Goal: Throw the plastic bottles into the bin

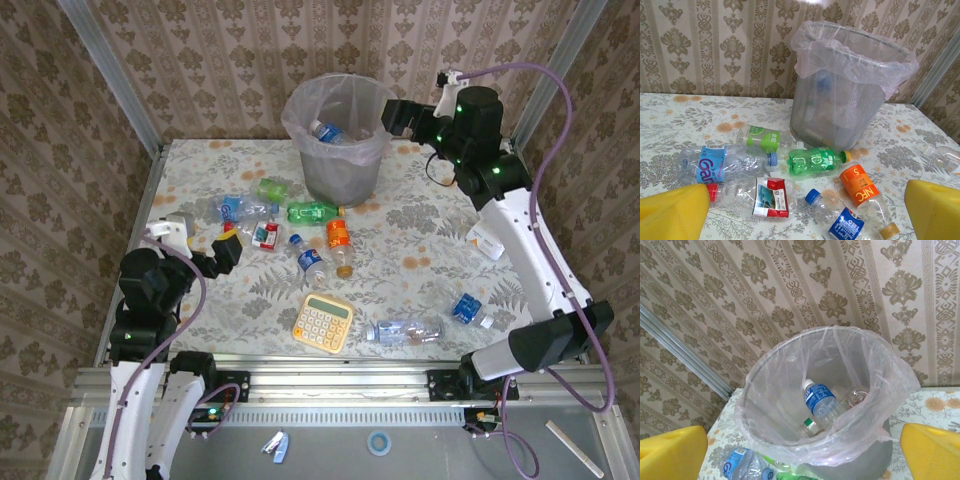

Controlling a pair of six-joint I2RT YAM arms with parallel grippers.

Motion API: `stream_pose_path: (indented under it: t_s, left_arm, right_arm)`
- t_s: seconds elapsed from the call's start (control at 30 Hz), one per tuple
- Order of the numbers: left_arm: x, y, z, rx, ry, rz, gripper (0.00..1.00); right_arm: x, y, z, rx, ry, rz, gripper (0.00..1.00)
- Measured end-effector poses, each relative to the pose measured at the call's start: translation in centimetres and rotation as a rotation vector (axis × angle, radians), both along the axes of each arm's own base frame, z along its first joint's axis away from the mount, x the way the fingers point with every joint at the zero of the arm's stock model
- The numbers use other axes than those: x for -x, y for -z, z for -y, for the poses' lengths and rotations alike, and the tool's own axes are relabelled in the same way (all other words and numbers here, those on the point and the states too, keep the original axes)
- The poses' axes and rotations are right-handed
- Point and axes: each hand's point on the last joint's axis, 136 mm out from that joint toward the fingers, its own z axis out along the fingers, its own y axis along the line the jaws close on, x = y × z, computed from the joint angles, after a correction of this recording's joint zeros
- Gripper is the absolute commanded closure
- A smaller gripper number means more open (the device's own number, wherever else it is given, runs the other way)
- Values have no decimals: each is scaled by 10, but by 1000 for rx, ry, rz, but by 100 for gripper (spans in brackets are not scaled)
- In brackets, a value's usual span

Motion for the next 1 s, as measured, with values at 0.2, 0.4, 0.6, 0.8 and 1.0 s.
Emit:
stream_pose_path:
  t_s: [0.2, 0.4, 0.6, 0.8, 1.0]
  left_arm:
    - [0, 0, 0, 0, 0, 0, 0]
    - [0, 0, 0, 0, 0, 0, 0]
    - [0, 0, 0, 0, 2, 0, 0]
    - [0, 0, 1, 1, 4, 0, 0]
    - [1, 0, 1, 1, 8, 0, 0]
  right_arm:
    - [11, 5, 3, 7, 1, -28, 0]
    - [16, 22, 5, 25, 2, -89, 0]
    - [28, 31, 13, 41, 20, -135, 0]
    - [39, 53, 29, 68, 62, -221, 0]
    - [53, 90, 42, 95, 93, -334, 0]
